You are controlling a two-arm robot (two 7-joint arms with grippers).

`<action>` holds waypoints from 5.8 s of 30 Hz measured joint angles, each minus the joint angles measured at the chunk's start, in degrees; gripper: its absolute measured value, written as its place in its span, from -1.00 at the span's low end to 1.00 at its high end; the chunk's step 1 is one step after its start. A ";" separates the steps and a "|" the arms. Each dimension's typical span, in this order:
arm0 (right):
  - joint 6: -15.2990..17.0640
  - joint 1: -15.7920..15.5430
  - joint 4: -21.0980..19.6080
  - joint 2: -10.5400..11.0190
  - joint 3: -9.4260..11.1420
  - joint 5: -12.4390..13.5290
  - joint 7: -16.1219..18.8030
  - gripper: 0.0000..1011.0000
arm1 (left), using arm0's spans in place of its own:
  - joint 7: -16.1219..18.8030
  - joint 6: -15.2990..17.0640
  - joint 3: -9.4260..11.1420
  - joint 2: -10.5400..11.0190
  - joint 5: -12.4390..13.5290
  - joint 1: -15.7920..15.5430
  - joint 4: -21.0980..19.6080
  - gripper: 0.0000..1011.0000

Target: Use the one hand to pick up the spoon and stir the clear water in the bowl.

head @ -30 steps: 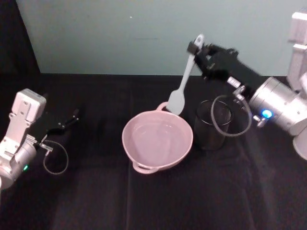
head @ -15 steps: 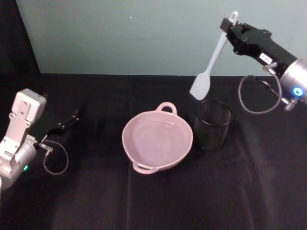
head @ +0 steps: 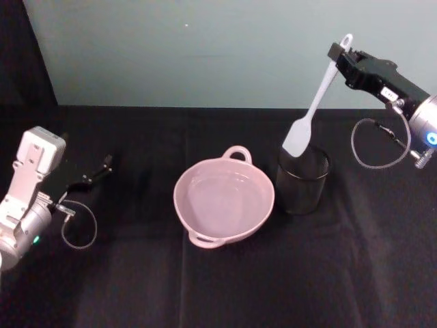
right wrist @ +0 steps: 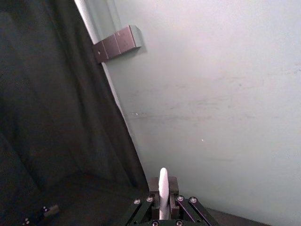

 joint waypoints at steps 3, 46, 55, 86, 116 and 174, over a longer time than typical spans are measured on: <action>-0.01 -0.62 -0.04 0.56 -0.04 0.59 -0.38 -0.76 | 0.00 0.00 0.00 0.00 0.00 0.00 0.00 1.00; -2.13 0.60 11.81 1.20 -5.39 4.91 2.16 -0.76 | 0.00 0.00 0.00 0.00 0.00 0.00 0.00 1.00; -2.34 1.19 13.67 0.69 -5.81 5.12 3.04 -0.76 | 0.00 0.00 0.00 0.00 0.00 0.00 0.00 1.00; -2.19 1.49 15.28 0.40 -6.22 6.18 3.48 -0.76 | 0.00 0.00 0.00 0.00 0.00 0.00 0.00 1.00; -1.93 1.48 15.17 0.41 -6.12 6.16 3.33 0.93 | 0.00 0.00 0.00 0.00 0.00 0.00 0.00 1.00; -26.39 -16.19 9.69 1.23 3.97 -16.36 -17.03 0.98 | 0.00 0.00 0.00 0.00 0.00 0.00 0.00 1.00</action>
